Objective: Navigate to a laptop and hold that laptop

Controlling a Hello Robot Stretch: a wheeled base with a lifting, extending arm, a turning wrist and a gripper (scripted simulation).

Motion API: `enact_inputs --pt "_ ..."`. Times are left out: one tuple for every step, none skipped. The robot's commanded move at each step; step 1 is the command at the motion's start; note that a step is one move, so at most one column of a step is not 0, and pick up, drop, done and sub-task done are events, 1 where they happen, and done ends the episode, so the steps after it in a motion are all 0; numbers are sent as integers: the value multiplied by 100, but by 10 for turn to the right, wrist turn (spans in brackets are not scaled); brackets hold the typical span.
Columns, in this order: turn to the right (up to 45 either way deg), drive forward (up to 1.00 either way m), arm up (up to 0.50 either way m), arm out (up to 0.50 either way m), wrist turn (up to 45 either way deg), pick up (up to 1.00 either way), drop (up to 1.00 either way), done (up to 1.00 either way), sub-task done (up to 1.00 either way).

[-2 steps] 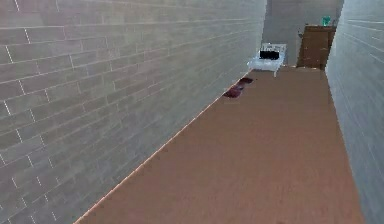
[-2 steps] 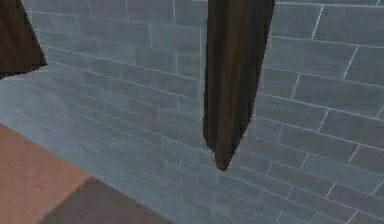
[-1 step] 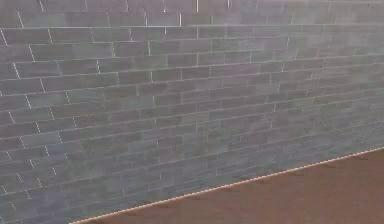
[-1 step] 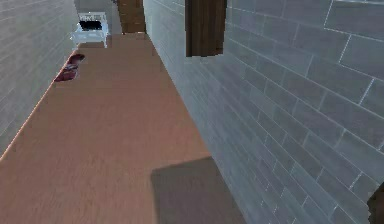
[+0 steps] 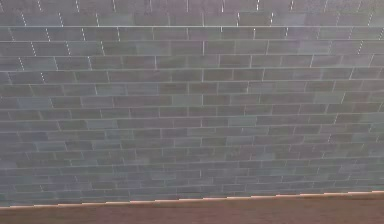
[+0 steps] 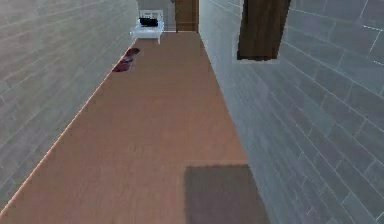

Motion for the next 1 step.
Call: enact_inputs --pt "0 15 0 0 0 0 0 0 0"
